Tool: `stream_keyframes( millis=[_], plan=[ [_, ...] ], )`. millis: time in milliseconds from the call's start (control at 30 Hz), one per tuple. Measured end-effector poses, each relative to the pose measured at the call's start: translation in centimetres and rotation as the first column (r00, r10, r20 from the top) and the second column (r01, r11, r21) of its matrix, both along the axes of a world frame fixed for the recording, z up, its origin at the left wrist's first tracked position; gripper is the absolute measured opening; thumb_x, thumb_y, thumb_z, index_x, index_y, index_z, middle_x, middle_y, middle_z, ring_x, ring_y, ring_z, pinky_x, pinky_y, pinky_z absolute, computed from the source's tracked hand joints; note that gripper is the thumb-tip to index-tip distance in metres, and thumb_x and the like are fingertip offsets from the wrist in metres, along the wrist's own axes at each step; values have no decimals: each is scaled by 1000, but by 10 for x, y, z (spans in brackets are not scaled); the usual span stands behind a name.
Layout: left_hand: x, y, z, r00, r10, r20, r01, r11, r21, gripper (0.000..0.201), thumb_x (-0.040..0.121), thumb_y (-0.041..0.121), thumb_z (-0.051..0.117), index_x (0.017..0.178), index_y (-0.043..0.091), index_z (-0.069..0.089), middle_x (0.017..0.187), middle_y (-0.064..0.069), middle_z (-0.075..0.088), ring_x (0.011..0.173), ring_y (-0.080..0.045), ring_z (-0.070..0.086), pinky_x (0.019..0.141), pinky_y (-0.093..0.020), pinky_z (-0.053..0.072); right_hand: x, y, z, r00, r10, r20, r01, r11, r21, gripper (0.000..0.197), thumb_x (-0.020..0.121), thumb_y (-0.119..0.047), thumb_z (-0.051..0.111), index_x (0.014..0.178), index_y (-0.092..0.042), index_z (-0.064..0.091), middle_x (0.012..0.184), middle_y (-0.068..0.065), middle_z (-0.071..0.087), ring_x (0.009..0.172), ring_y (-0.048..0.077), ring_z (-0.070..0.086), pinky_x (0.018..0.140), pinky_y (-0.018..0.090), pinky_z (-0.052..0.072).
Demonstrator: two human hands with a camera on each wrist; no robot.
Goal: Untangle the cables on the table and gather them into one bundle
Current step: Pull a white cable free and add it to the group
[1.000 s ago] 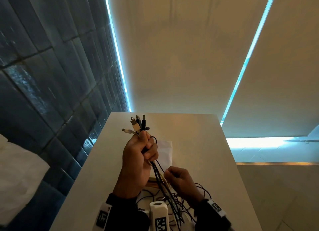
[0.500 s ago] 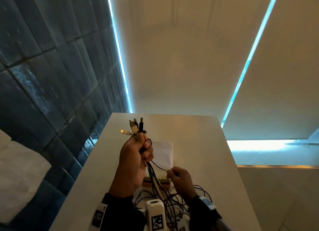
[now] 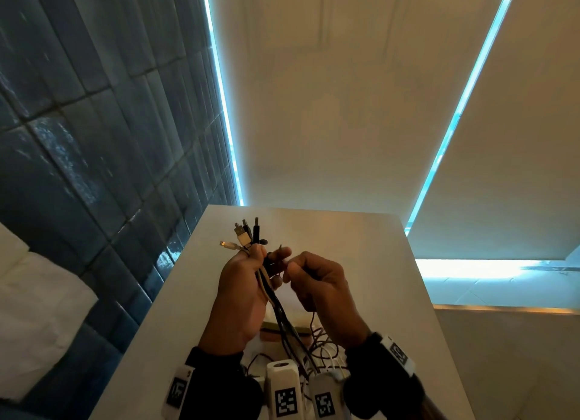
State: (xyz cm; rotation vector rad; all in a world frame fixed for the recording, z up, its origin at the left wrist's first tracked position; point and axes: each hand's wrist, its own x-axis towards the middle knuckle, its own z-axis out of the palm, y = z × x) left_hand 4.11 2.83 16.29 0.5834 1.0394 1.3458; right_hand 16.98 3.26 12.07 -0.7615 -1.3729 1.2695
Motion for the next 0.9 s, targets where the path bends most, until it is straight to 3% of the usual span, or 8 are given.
stream_keyframes(
  millis=[133,267,367,533,633,767,833,900],
  plan=[
    [1,0,2,988,-36,152,34,999,12,22,102,21,35,87,11,48,79,-9,66,83,-28,68,74,-43,51,3,-3,-11,994,102,33,-99,993,-64,19,90,-16,55,74,-7,60,50,-8,41,41,7,27,43,18,24],
    [-2,2,1,973,-25,229,4,996,91,27,101,20,34,80,11,48,70,-4,52,61,-18,61,59,-32,51,11,-1,-30,990,136,36,-128,977,-171,20,89,-21,57,72,-10,60,48,-6,35,42,10,23,44,23,17],
    [-3,2,1,975,-33,218,5,992,127,26,101,19,34,79,12,47,67,-2,48,51,-11,44,51,-26,38,14,-2,-47,991,108,81,-88,973,-212,22,89,-25,56,74,-9,60,48,-7,35,43,10,24,44,22,18],
    [-1,2,-1,986,-92,141,73,989,131,27,100,18,34,77,11,46,56,2,40,46,-9,36,46,-22,34,10,-1,-71,986,120,116,-87,962,-257,21,99,-10,50,80,-1,56,54,1,31,42,6,29,41,16,30],
    [-2,0,0,991,-110,76,100,987,124,27,100,19,34,77,10,45,54,2,37,45,-9,35,45,-22,33,7,2,-91,977,96,190,-45,965,-258,22,97,-2,49,76,-2,56,59,-3,46,49,3,45,49,14,40],
    [-6,-2,1,994,-100,47,93,987,132,27,101,19,33,78,10,44,54,2,41,41,-7,29,42,-21,29,2,4,-136,951,24,310,60,964,-259,27,89,-20,56,64,-25,59,59,-9,52,56,6,48,58,24,40],
    [-9,-2,1,992,-111,53,103,985,139,26,101,18,34,78,10,43,54,2,43,38,-6,28,40,-21,28,2,1,-151,937,13,348,88,958,-273,24,84,-29,57,60,-29,59,58,-8,51,58,11,45,60,29,37],
    [-11,-3,1,991,-125,46,117,982,149,26,100,18,34,77,10,43,54,1,43,37,-6,27,39,-20,26,3,-1,-161,926,2,378,109,956,-273,30,87,-22,57,59,-29,59,59,-3,49,57,14,43,58,30,35]
  ],
)
